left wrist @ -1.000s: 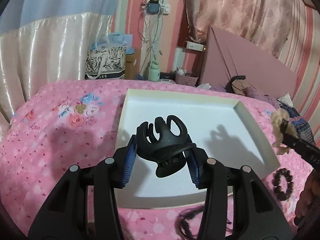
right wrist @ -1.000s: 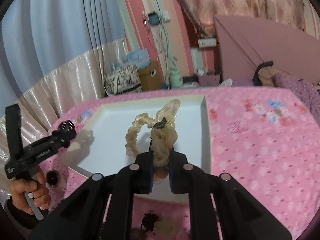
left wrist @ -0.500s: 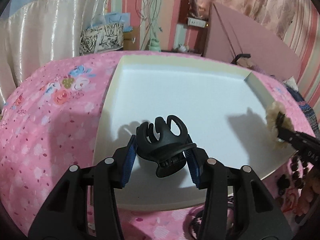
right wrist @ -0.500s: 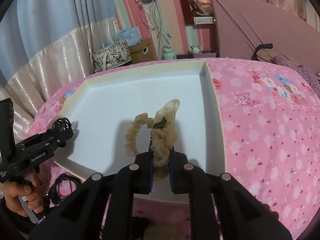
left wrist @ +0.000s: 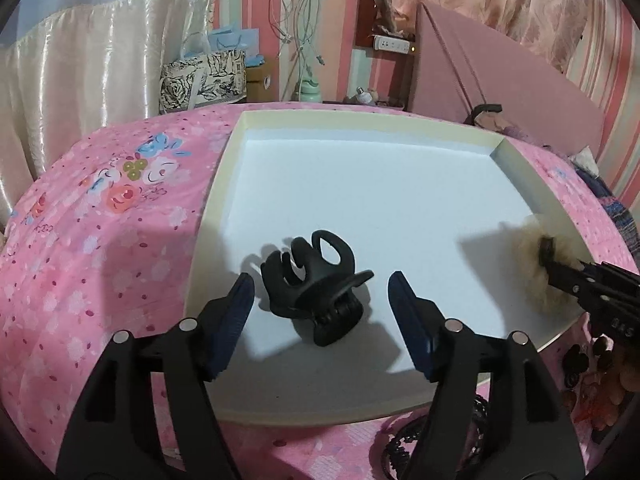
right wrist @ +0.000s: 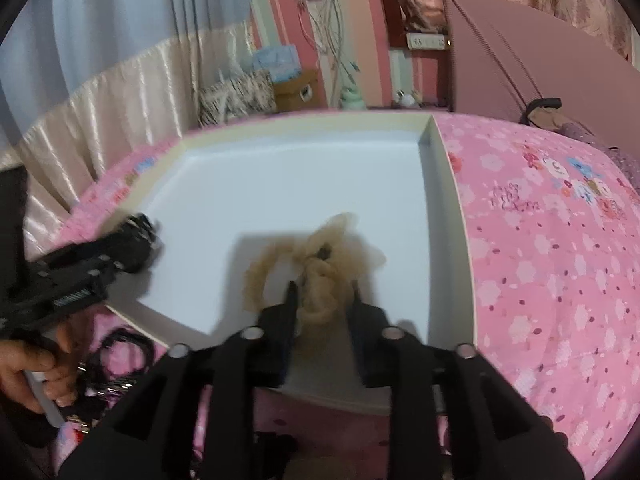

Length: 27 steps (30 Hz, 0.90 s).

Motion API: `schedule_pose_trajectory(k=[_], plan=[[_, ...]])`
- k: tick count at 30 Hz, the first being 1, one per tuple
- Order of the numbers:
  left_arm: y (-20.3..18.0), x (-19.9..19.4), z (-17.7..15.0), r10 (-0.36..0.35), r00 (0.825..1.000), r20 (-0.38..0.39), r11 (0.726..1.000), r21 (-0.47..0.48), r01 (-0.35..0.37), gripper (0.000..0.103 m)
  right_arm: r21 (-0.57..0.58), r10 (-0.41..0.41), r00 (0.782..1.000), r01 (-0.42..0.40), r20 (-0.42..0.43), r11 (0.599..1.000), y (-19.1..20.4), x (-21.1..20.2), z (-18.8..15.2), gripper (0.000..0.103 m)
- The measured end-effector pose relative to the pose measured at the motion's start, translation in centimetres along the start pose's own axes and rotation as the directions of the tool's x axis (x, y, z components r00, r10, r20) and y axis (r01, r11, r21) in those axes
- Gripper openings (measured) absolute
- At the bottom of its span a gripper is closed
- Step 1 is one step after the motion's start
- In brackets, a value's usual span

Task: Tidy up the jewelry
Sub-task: 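Carry both items over the white tray and open both tools to drop them, then withdraw both tools from the tray back toward the remaining jewelry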

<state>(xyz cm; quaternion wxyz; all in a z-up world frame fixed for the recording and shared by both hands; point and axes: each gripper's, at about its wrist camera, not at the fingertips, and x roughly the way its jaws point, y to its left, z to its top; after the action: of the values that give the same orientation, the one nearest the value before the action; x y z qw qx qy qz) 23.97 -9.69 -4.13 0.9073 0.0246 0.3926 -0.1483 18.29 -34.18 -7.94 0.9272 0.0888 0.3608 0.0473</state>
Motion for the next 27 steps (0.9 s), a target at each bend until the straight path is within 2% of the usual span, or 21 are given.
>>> schedule_pose_trajectory(k=[1, 2, 5, 7, 9, 12, 17, 20, 23, 24, 27], plan=[[0.1, -0.1, 0.0, -0.005, 1.0, 0.003, 1.0, -0.003, 0.005, 0.069, -0.002, 0.008, 1.0, -0.008, 0.016, 1.0, 0.1, -0.4, 0.0, 0.043], [0.1, -0.1, 0.0, -0.008, 1.0, 0.004, 1.0, -0.005, 0.008, 0.069, -0.003, -0.002, 1.0, 0.002, 0.029, 1.0, 0.0, -0.8, 0.0, 0.046], [0.1, 0.0, 0.0, -0.011, 1.0, 0.007, 1.0, -0.006, 0.011, 0.069, 0.014, 0.021, 0.998, -0.022, 0.065, 1.0, -0.7, -2.0, 0.2, 0.047], [0.2, -0.2, 0.0, -0.02, 1.0, 0.015, 1.0, -0.013, 0.02, 0.069, 0.058, 0.063, 0.992, -0.069, 0.106, 0.996, -2.1, -3.4, 0.4, 0.05], [0.5, -0.6, -0.1, -0.027, 0.999, 0.028, 0.999, -0.022, 0.028, 0.074, 0.108, 0.074, 0.985, -0.091, 0.153, 0.99, -3.6, -4.7, 0.8, 0.054], [0.3, -1.7, -0.1, -0.036, 0.997, 0.07, 0.999, -0.017, 0.037, 0.08, 0.182, 0.005, 0.98, -0.042, 0.198, 0.982, -6.0, -6.0, 0.7, 0.058], [0.9, -4.5, 0.8, -0.078, 0.988, 0.133, 0.997, -0.02, 0.081, 0.083, 0.23, -0.073, 0.979, 0.027, 0.192, 0.973, -7.3, -6.3, 0.2, 0.058], [2.9, -7.5, 1.7, -0.052, 0.976, 0.212, 0.996, -0.059, 0.066, 0.086, 0.213, -0.103, 0.976, 0.061, 0.194, 0.975, -7.0, -6.5, 0.3, 0.058], [4.4, -9.0, 2.1, 0.052, 0.969, 0.242, 0.995, -0.093, -0.03, 0.089, 0.16, -0.16, 0.97, 0.131, 0.183, 0.978, -6.2, -6.5, 0.3, 0.059], [4.6, -9.0, 2.3, 0.066, 0.966, 0.251, 0.995, -0.093, -0.044, 0.089, 0.149, -0.169, 0.968, 0.142, 0.187, 0.979, -5.9, -6.5, 0.3, 0.059], [4.7, -9.0, 2.6, 0.068, 0.97, 0.234, 0.993, -0.11, -0.043, 0.088, 0.162, -0.13, 0.975, 0.101, 0.178, 0.982, -6.1, -6.5, 0.6, 0.059]])
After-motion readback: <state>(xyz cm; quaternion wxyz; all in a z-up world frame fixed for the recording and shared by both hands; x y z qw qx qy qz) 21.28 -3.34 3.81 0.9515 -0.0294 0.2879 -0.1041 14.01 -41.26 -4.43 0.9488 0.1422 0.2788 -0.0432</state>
